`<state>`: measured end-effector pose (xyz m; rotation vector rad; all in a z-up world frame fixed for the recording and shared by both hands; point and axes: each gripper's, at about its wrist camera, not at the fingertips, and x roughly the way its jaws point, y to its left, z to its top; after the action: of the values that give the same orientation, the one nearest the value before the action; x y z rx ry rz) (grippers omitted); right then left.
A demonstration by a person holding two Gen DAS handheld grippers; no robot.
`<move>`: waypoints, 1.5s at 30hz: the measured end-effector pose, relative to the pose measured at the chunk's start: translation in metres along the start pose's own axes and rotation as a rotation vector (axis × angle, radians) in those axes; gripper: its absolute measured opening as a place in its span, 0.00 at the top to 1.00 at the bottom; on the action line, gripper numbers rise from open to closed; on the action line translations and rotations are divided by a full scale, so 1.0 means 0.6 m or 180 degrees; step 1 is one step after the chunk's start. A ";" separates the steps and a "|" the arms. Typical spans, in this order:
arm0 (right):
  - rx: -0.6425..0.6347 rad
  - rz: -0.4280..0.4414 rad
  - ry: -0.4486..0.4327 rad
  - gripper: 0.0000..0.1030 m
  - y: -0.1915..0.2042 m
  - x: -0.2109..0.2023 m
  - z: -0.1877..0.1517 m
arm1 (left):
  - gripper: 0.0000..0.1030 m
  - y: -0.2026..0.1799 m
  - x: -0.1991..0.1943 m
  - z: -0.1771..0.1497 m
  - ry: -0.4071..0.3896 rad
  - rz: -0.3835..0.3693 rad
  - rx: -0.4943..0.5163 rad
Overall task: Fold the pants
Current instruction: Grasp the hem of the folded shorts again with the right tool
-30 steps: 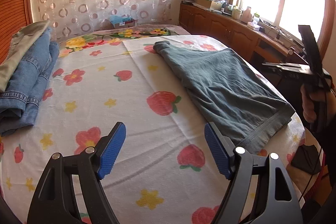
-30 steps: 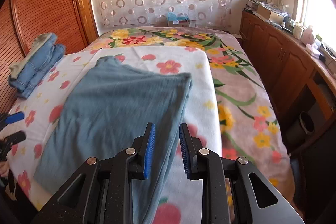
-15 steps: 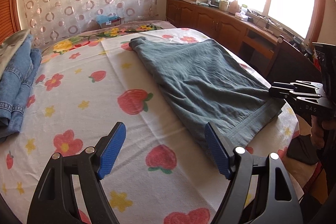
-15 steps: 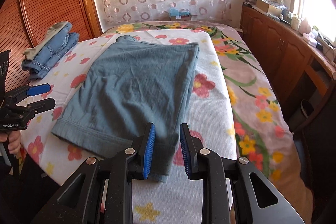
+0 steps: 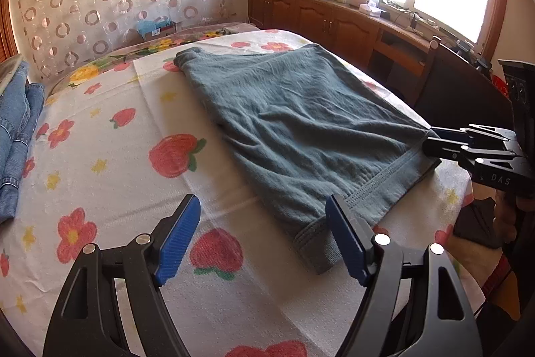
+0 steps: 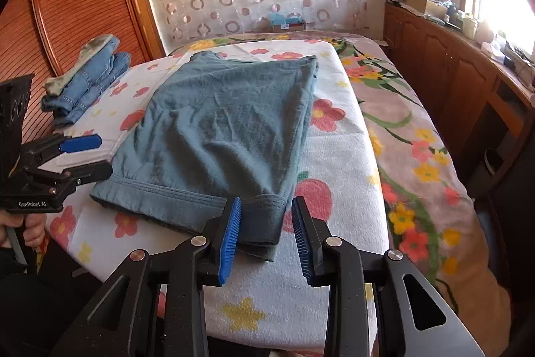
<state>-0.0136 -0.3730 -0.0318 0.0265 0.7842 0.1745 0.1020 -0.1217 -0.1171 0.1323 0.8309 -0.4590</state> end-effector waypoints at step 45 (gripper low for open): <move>0.0018 -0.0053 0.0166 0.67 0.018 0.005 -0.019 | 0.34 -0.018 0.007 -0.018 0.0116 -0.0190 0.0013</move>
<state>-0.0211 -0.3625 -0.0407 0.0207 0.8367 0.1577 0.0923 -0.1298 -0.1268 0.1201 0.8715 -0.5156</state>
